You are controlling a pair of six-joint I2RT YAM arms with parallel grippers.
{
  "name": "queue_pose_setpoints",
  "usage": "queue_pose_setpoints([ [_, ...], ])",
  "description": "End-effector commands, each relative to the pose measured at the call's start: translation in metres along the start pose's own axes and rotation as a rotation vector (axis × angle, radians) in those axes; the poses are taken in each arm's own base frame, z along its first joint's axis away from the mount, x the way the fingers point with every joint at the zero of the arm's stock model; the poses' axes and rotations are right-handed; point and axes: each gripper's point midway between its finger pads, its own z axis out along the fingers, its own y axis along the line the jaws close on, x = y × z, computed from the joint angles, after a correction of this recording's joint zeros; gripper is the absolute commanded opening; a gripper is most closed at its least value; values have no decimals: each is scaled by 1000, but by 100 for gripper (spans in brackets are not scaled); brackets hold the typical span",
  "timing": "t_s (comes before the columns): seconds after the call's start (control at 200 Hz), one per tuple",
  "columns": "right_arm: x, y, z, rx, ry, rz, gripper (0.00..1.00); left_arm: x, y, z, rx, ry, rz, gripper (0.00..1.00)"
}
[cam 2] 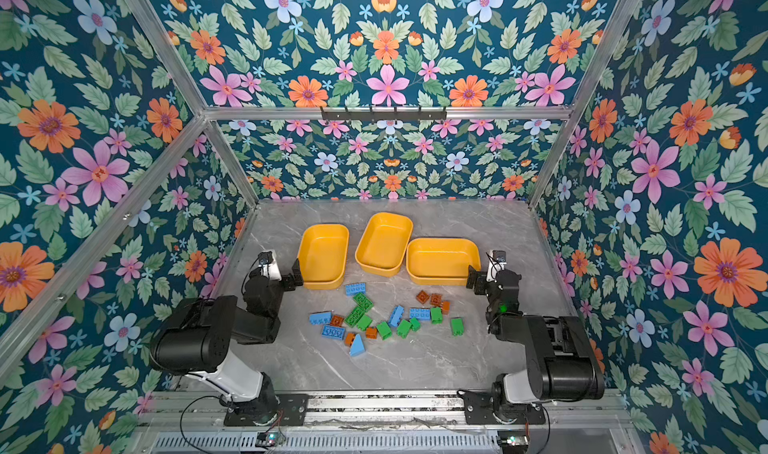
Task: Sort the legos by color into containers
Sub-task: 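Move left gripper over the brick pile while right gripper moves near the bricks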
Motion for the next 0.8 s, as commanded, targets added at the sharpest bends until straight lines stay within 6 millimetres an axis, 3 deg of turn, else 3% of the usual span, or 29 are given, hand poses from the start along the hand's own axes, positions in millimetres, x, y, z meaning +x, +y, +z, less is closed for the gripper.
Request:
queue_pose_setpoints([
  [0.0, -3, 0, 1, 1, -11, 2, 99, -1, -1, 1, 4, -3, 13, 100],
  [0.71, -3, 0, 1, 0, -11, 4, 99, -1, -1, 1, 6, -1, 13, 100],
  [0.795, -8, -1, 0, 6, -22, 6, 99, -3, -9, 2, 51, 7, 30, 100],
])
